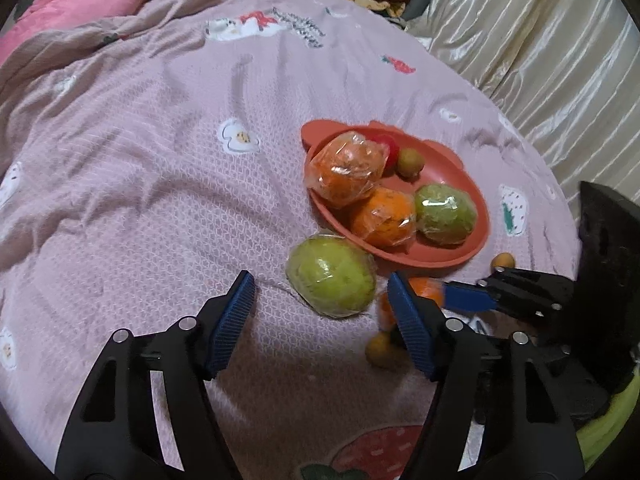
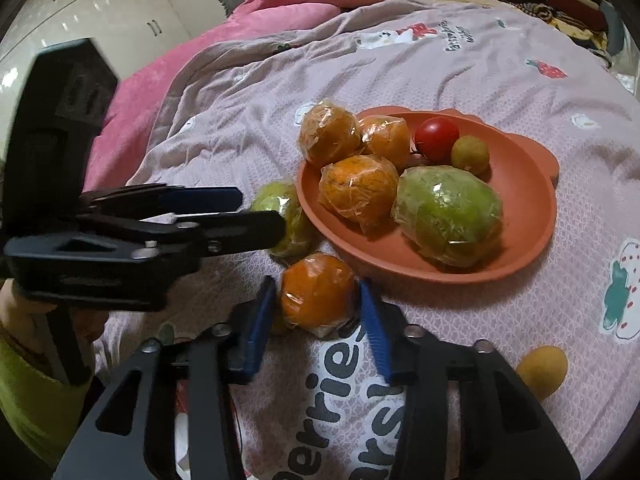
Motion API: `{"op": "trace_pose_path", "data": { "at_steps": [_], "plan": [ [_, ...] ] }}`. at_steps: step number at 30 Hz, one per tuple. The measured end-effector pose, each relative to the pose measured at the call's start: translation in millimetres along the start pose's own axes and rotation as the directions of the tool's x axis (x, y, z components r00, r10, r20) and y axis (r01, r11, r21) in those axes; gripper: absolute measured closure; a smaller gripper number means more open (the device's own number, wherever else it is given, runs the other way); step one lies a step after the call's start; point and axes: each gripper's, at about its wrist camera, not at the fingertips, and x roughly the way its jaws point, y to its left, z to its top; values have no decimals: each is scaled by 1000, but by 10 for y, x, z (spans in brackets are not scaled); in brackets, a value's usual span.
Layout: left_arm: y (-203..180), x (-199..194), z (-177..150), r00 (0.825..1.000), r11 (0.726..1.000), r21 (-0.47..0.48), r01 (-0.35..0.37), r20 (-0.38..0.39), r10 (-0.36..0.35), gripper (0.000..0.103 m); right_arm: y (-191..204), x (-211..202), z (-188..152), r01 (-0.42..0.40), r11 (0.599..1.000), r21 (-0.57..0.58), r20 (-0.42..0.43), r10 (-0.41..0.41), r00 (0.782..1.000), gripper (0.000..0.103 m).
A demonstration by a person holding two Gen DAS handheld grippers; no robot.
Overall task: Organize fruits
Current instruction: 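Grasp a large wrapped green fruit with the left gripper while the right grasps a wrapped orange, then carry the green fruit and the wrapped orange over the orange plate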
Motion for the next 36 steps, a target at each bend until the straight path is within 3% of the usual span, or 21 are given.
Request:
{"op": "trace_pose_path", "data": {
  "at_steps": [14, 20, 36],
  "plan": [
    [-4, 178, 46, 1000, 1000, 16, 5, -19, -4, 42, 55, -260, -129, 42, 995, -94, 37, -38, 999, 68],
    [-59, 207, 40, 1000, 999, 43, 6, -19, -5, 60, 82, -410, -153, 96, 987, -127, 72, -87, 994, 68],
    [-157, -8, -2, 999, 998, 49, 26, 22, -27, 61, 24, -716, -126, 172, 974, -144, 155, -150, 976, 68]
  ]
}}
